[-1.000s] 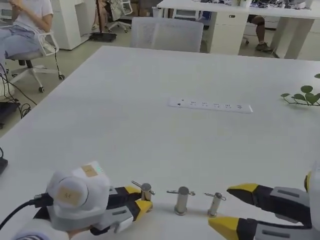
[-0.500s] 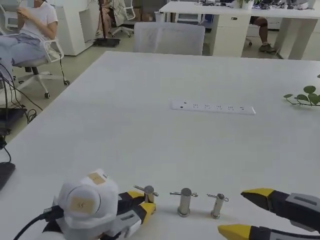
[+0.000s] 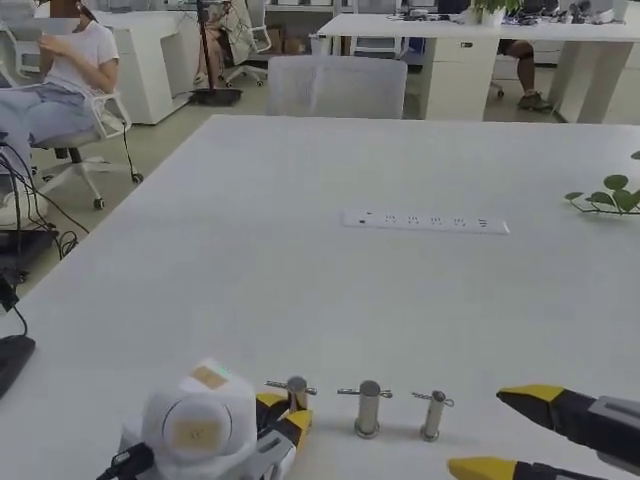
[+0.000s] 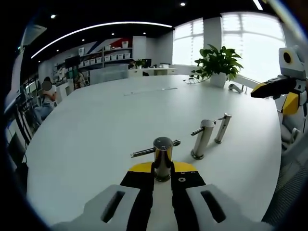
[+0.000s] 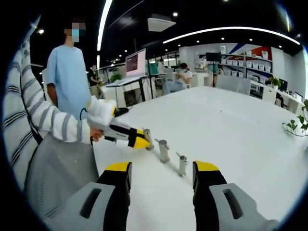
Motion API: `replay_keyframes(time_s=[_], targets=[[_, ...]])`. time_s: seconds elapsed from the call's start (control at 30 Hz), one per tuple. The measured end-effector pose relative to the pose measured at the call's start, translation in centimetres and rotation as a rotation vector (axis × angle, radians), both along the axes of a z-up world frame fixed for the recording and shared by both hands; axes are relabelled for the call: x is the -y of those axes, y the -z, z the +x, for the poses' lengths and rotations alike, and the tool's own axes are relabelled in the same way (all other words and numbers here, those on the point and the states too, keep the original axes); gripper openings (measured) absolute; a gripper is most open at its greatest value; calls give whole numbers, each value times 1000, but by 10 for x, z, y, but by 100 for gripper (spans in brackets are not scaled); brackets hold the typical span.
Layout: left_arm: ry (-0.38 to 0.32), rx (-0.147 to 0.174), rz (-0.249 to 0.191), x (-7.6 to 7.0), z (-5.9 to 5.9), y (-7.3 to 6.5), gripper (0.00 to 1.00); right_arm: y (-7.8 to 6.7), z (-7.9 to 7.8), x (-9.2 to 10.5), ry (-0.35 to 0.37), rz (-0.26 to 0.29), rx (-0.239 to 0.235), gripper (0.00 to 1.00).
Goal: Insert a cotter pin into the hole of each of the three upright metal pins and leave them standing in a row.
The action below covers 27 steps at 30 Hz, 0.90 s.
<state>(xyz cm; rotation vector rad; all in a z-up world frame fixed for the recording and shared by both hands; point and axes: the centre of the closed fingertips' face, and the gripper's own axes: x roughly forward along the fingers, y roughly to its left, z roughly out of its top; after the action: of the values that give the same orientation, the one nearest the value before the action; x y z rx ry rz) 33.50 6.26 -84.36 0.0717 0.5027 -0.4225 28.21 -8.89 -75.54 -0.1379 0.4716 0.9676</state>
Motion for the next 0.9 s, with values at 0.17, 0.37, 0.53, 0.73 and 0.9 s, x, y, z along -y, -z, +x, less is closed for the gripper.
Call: replay_keyframes(time_s=[0.17, 0.37, 0.53, 0.73, 0.9], targets=[[-23, -1, -3, 0, 1, 0, 11, -2, 1, 4, 9, 2, 5, 53], [-30, -1, -2, 0, 1, -1, 12, -1, 0, 5, 13, 5, 5, 53], [-10, -2, -30, 4, 2, -7, 20, 0, -1, 6, 14, 7, 1, 54], [14, -26, -17, 5, -3, -2, 28, -1, -2, 6, 16, 8, 2, 55], [46, -39, -42, 6, -11, -7, 38, 0, -3, 9, 22, 4, 2, 57]])
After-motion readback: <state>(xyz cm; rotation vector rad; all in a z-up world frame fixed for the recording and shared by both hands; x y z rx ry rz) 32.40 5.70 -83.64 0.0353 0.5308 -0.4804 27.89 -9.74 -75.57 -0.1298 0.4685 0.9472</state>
